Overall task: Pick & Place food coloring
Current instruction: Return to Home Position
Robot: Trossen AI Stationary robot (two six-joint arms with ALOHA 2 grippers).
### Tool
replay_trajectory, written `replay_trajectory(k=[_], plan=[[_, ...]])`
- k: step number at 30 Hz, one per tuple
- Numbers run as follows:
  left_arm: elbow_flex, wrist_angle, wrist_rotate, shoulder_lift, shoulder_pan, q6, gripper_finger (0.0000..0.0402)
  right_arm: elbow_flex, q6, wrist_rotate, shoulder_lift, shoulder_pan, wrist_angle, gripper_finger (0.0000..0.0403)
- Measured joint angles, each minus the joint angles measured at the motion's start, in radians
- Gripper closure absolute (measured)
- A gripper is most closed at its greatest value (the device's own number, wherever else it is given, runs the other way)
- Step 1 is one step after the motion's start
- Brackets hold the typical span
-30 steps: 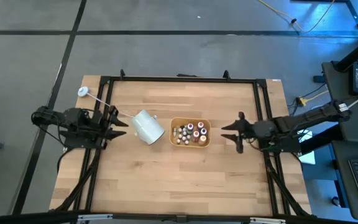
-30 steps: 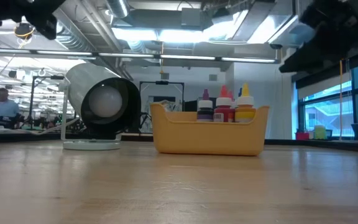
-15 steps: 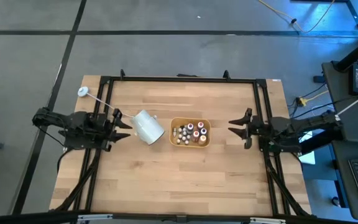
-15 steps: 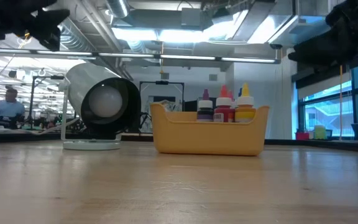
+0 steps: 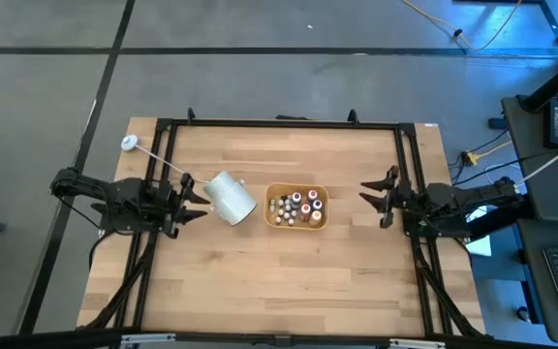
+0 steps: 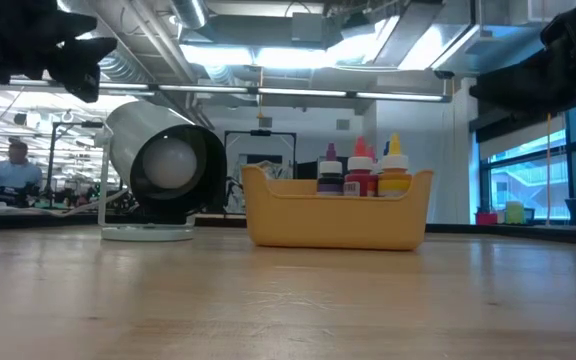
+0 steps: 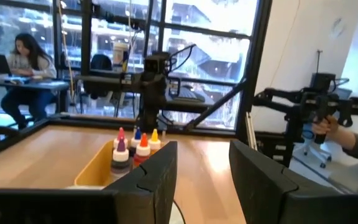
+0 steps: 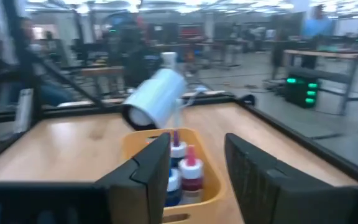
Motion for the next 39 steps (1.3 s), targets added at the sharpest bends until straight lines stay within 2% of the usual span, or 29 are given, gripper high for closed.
replay_trajectory(k=[7,16,39], plan=[[-0.006,0.008,-0.026,0.000,0.000,0.010,0.0260,0.000,-0.070,0.107,0.000,0.000,0.001,0.0250],[-0.006,-0.012,-0.042,0.001,0.000,0.069,0.0260,0.001,-0.183,0.107,0.003,0.000,0.000,0.0250],[-0.006,-0.012,-0.042,0.001,0.000,0.070,0.0261,0.001,-0.180,0.107,0.003,0.000,-0.001,0.0250]])
